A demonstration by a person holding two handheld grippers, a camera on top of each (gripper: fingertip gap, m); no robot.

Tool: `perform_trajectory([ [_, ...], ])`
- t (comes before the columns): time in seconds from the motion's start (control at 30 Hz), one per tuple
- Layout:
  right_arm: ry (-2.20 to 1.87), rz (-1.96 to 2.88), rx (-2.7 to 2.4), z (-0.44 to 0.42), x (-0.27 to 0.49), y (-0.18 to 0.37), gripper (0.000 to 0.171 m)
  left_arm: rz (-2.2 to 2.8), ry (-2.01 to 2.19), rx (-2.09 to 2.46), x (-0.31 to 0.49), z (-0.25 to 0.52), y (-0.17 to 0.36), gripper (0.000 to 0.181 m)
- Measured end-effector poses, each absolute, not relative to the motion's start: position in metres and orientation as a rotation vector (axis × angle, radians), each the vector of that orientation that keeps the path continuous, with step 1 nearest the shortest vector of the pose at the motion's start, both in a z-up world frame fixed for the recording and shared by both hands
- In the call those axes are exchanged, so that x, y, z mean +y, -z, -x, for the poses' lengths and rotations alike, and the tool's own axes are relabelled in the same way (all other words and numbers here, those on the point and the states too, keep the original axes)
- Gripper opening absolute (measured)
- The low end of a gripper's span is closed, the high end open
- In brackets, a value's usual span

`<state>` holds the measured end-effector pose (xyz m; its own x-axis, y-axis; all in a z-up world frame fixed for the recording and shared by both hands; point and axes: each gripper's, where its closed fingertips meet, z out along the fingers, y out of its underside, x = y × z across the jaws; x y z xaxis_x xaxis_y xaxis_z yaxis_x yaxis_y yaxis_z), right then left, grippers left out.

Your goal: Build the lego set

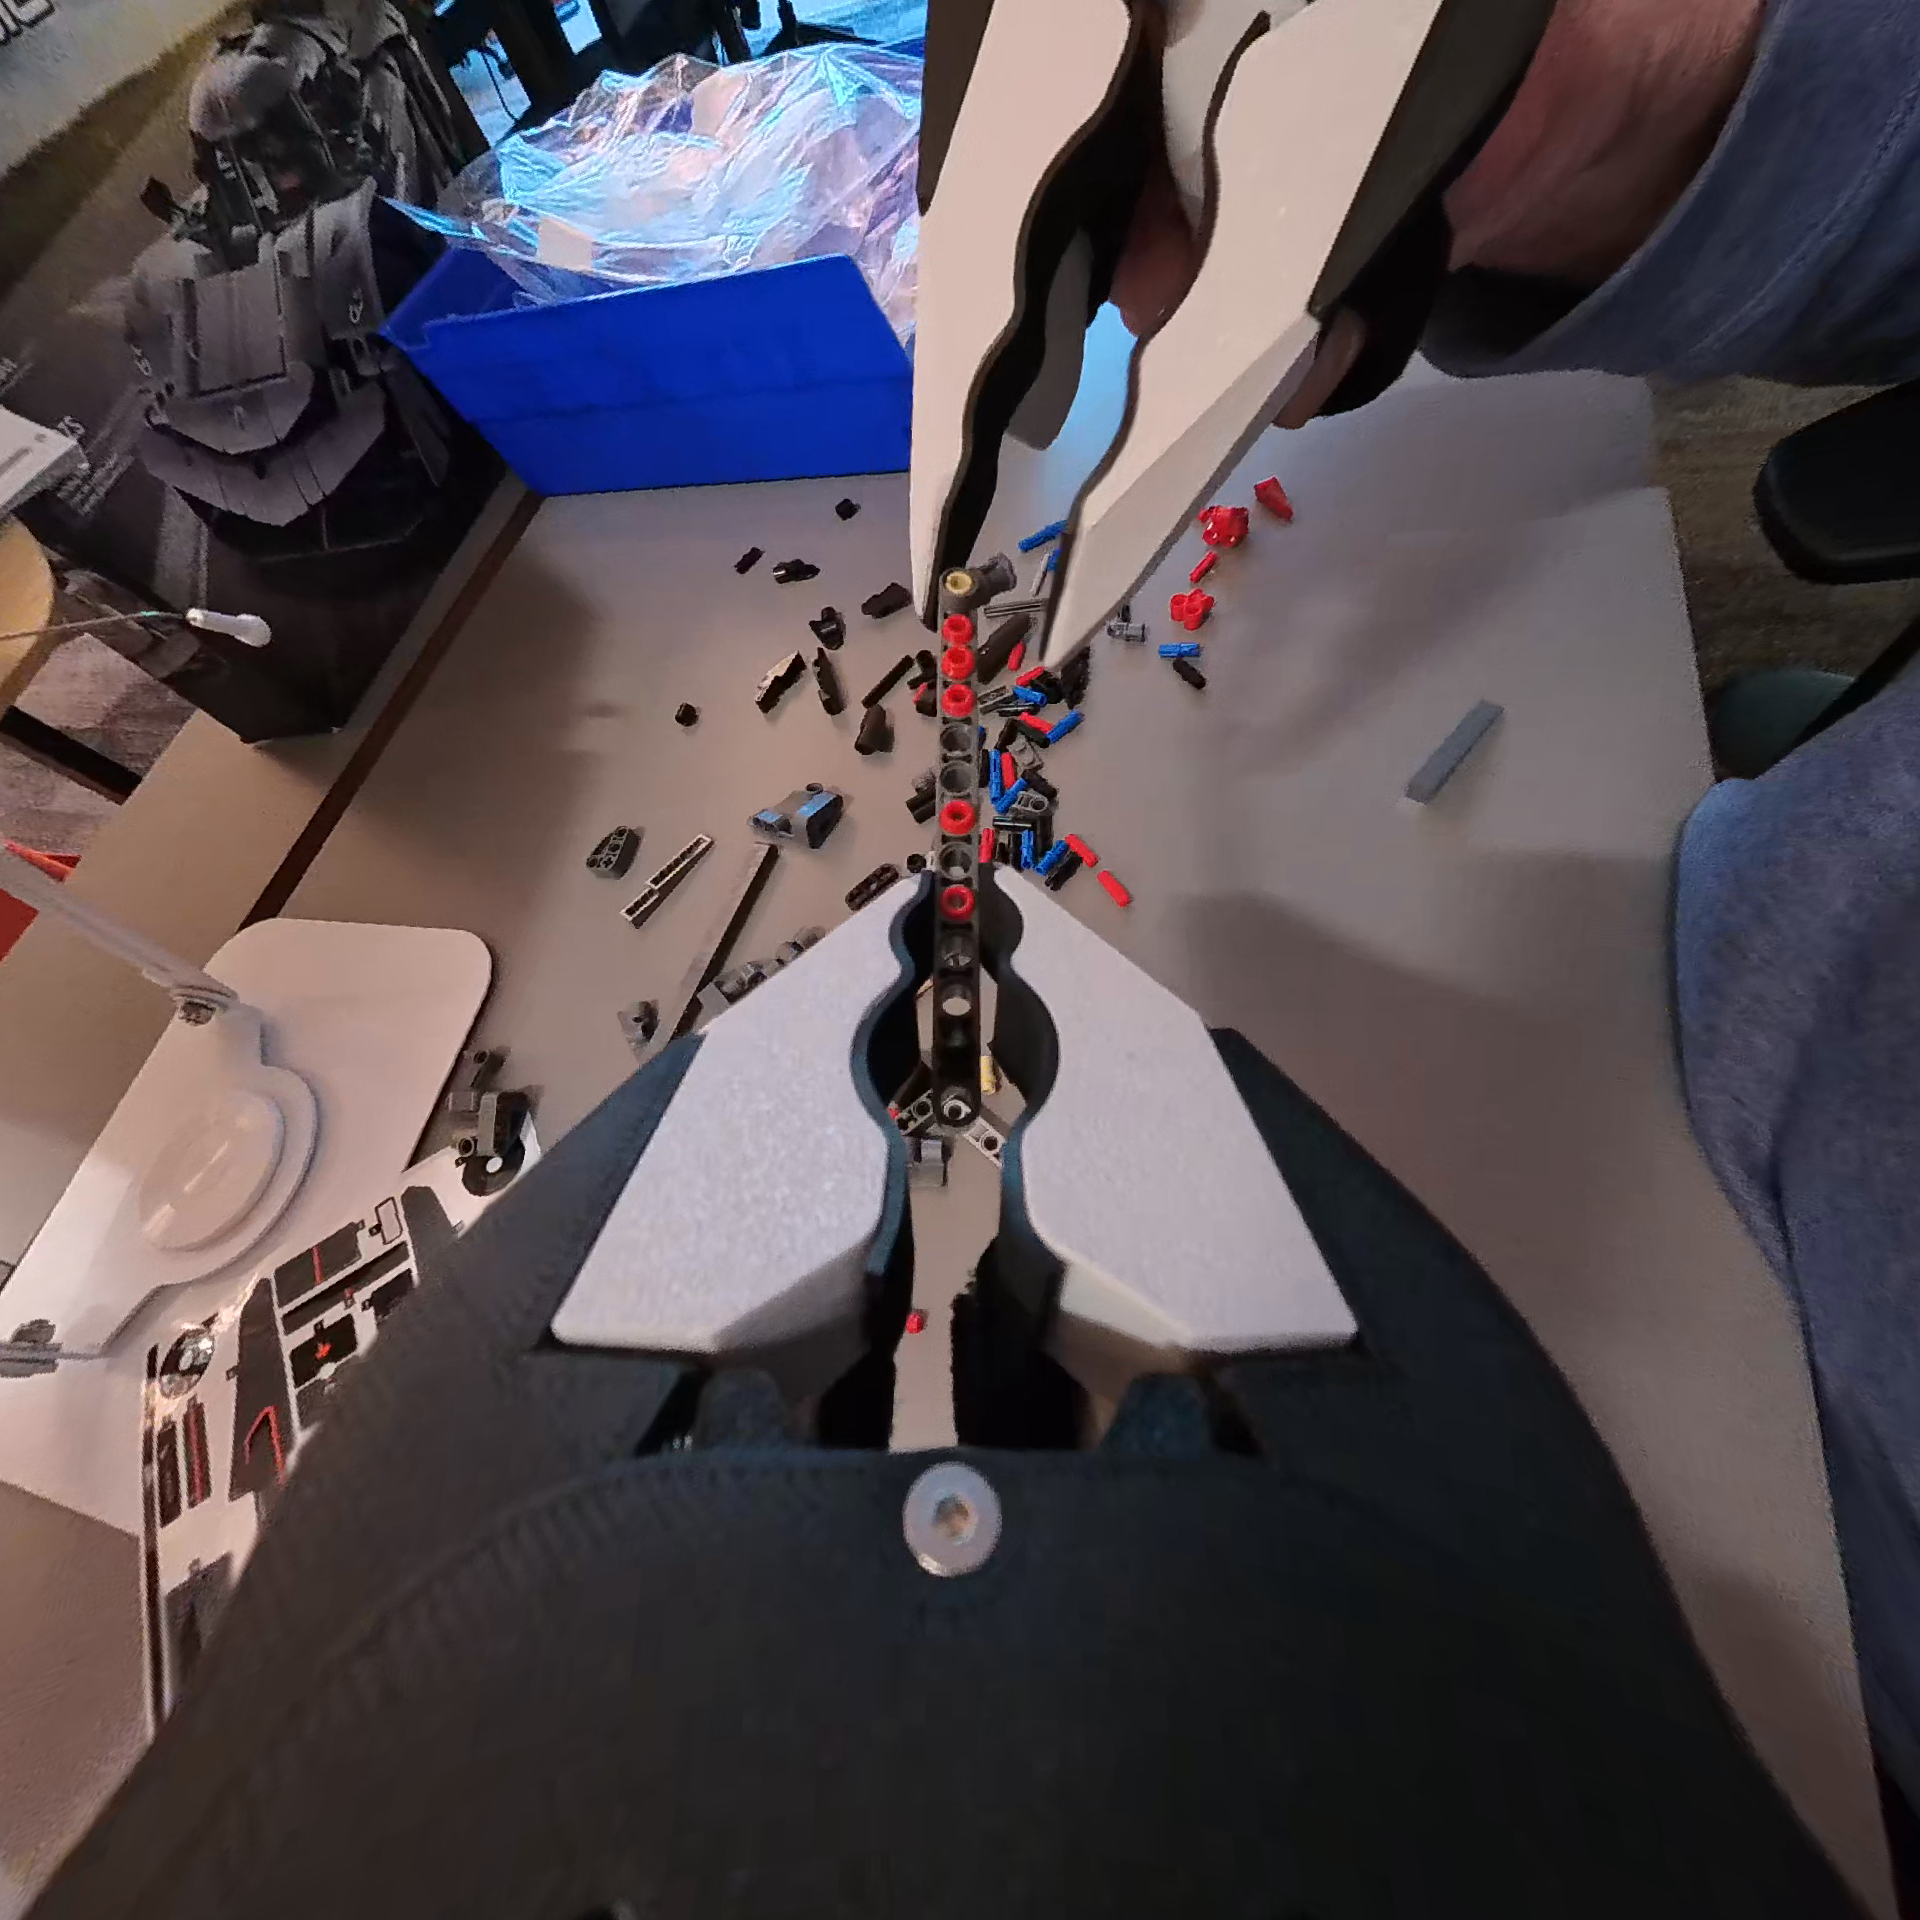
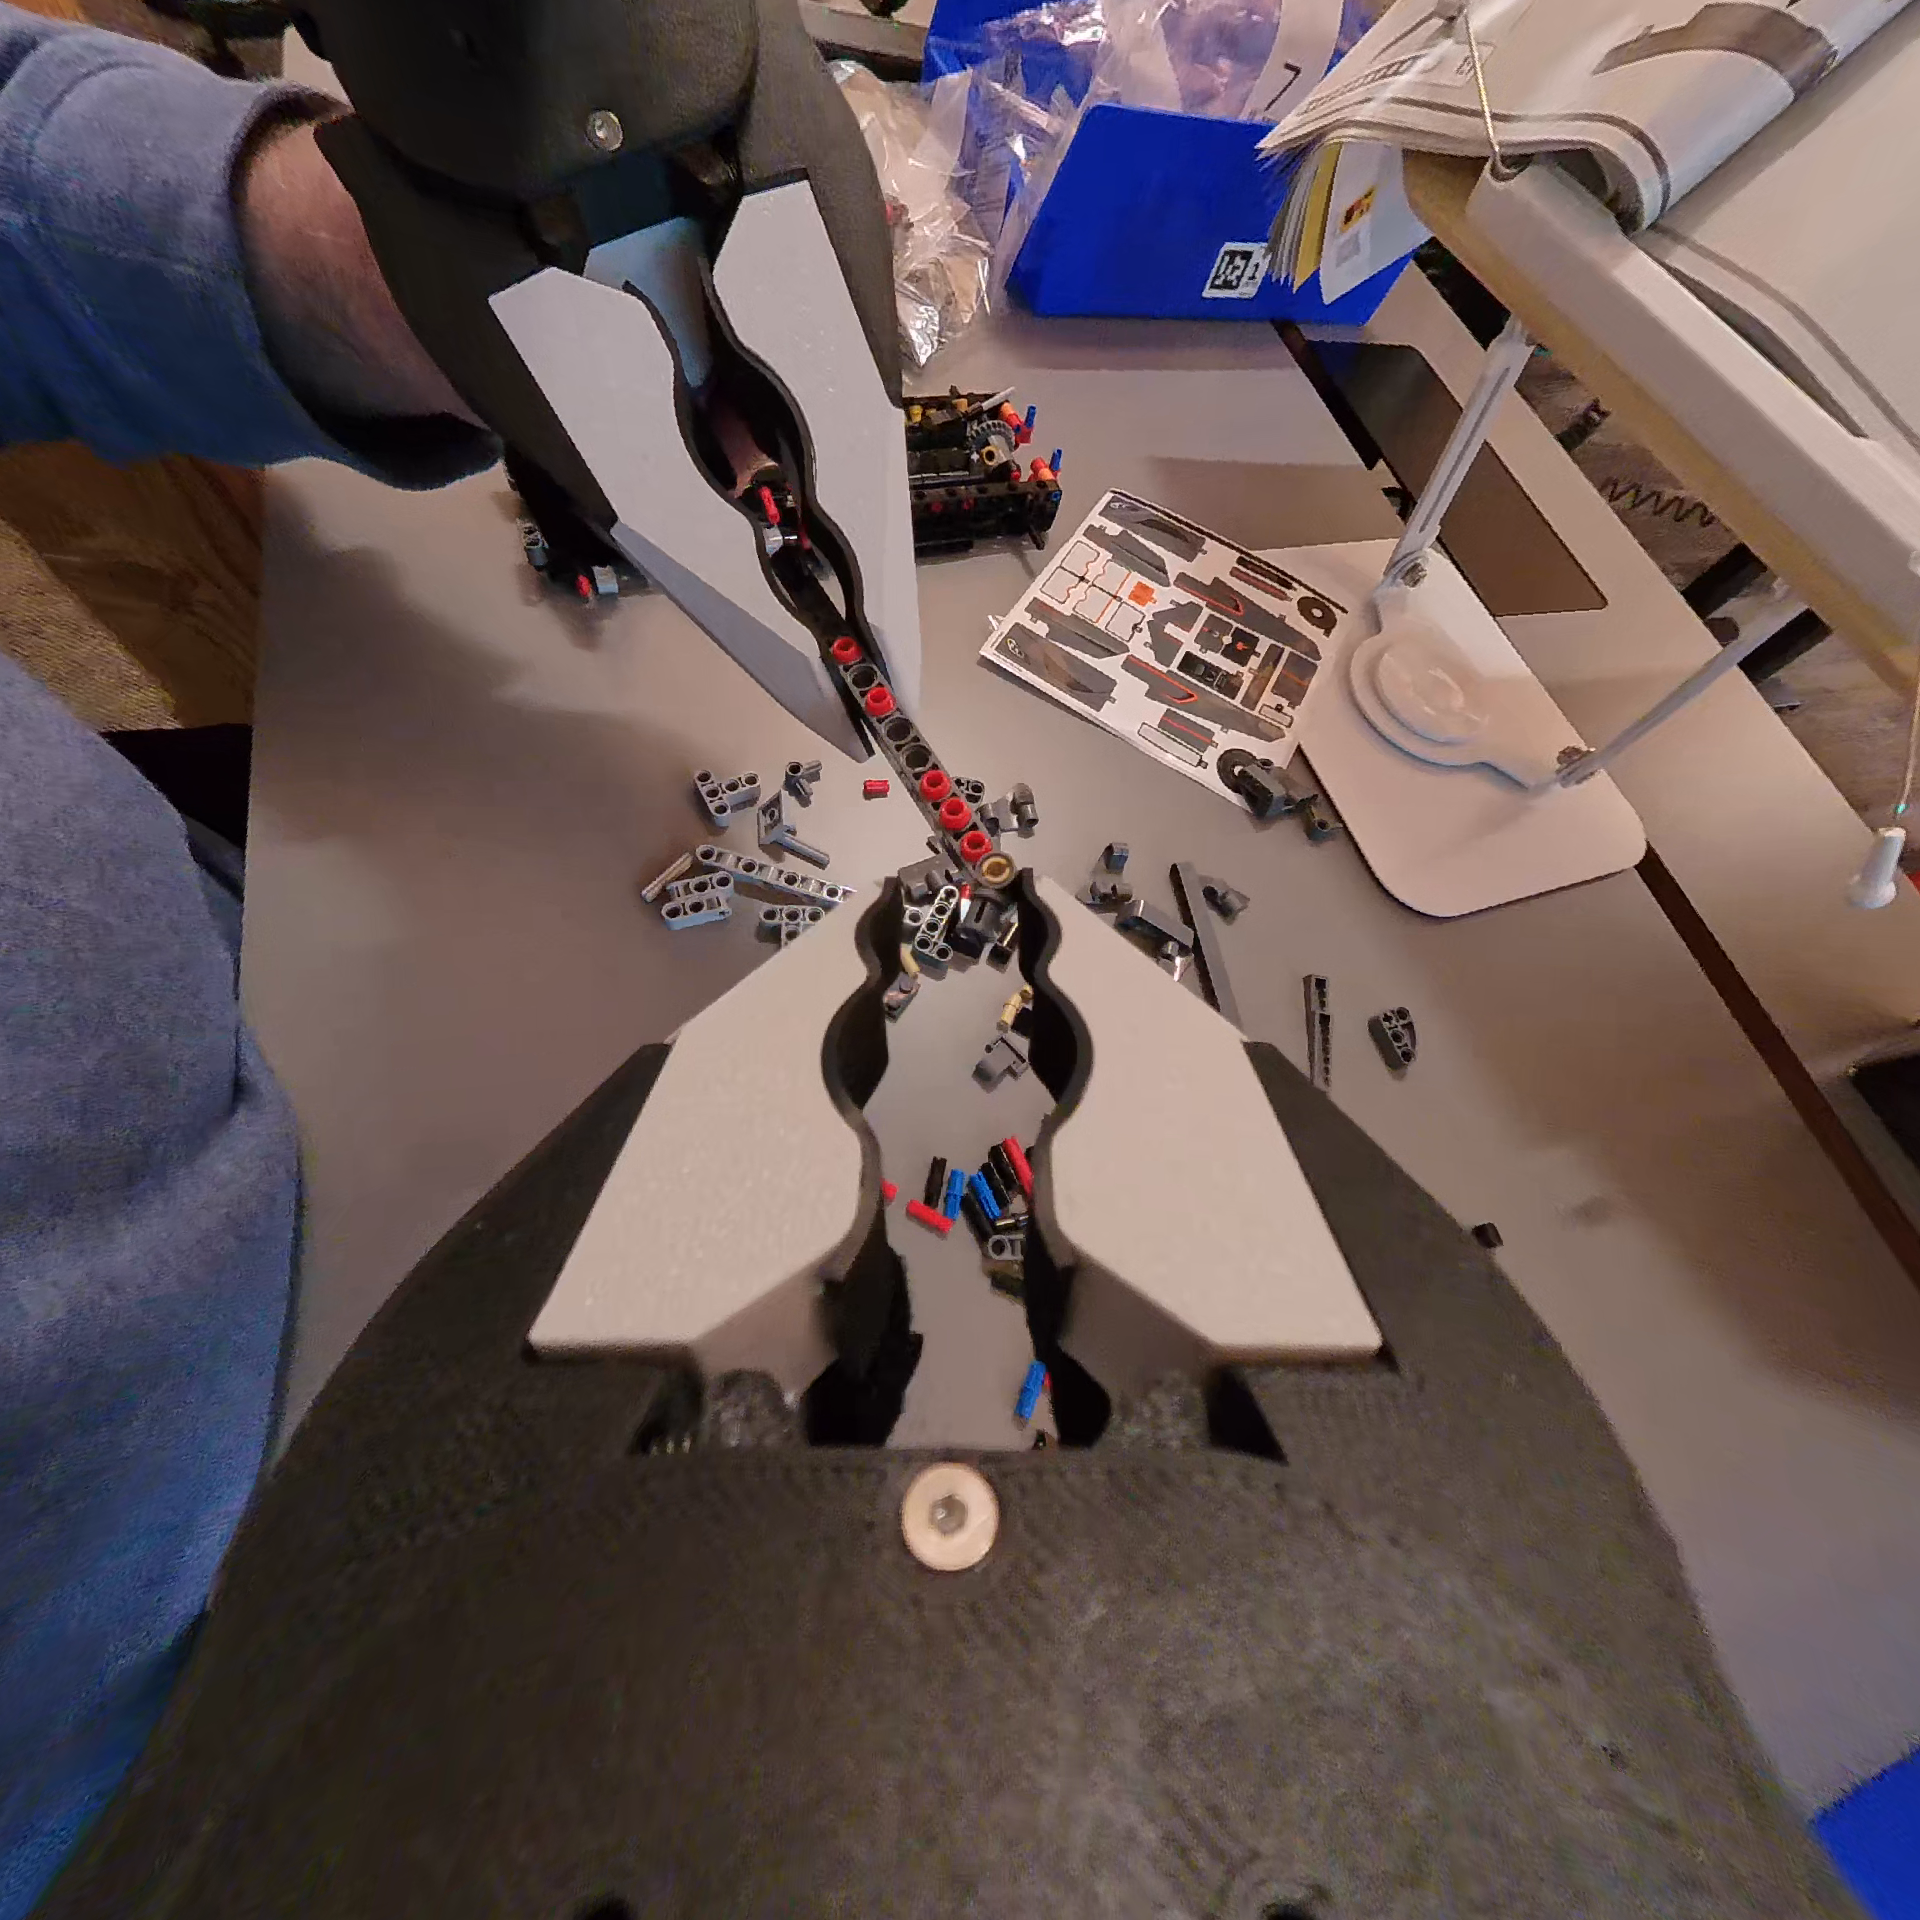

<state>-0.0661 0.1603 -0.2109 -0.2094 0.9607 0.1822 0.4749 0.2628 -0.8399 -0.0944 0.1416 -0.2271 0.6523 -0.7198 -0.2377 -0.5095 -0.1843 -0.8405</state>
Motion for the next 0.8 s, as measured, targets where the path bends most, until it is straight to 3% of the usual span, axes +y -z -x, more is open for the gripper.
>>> perform_trajectory([
  [0.23,-0.890,1.303,-1.780,0.072,0.154,0.212,0.032,1.895,0.305,0.866,0.133,0.098,0.233,0.004],
  [0.8,-0.878,1.355,-1.797,0.081,0.134,0.229,0.033,1.932,0.255,0.764,0.114,0.108,0.237,0.004],
])
